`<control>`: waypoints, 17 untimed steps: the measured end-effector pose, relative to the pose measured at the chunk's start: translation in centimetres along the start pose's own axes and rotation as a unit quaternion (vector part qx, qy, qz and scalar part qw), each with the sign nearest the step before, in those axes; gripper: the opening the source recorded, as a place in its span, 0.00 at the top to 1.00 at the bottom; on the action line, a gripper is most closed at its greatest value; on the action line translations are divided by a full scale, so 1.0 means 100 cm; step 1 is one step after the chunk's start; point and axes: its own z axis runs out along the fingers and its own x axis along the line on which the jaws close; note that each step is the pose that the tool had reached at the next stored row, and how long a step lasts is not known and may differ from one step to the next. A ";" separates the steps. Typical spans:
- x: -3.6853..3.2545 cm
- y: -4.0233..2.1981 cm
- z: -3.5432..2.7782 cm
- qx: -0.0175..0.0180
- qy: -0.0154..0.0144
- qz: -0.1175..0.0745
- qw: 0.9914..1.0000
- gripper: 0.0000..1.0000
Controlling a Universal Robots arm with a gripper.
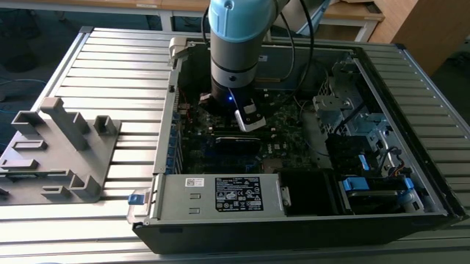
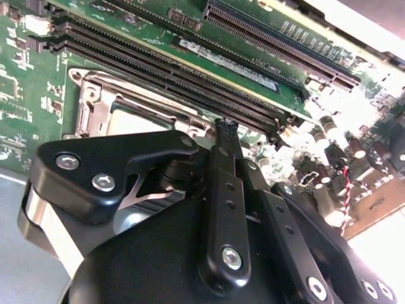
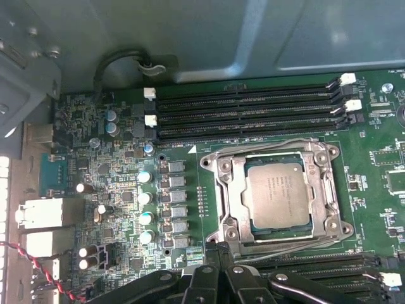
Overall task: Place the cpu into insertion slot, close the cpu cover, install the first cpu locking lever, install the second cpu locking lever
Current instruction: 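Install the second cpu locking lever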
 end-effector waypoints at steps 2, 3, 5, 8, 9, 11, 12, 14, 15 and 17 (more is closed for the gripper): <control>-0.0003 -0.0001 -0.0011 0.000 0.000 0.000 1.000 0.89; -0.0004 -0.0002 -0.0017 0.000 0.000 0.000 1.000 0.89; -0.0008 -0.0006 -0.0024 0.000 0.000 0.000 1.000 0.89; -0.0014 -0.0019 -0.0034 0.000 0.000 0.000 1.000 0.89; -0.0017 -0.0026 -0.0037 0.000 0.000 0.001 1.000 0.89; -0.0022 -0.0040 -0.0042 0.000 0.000 0.001 1.000 0.89; -0.0024 -0.0046 -0.0044 0.000 0.000 0.001 1.000 0.89; -0.0024 -0.0051 -0.0045 0.000 0.000 0.001 1.000 0.89; -0.0024 -0.0052 -0.0045 -0.002 0.000 0.001 1.000 0.89; -0.0024 -0.0052 -0.0041 -0.009 0.001 0.001 1.000 0.89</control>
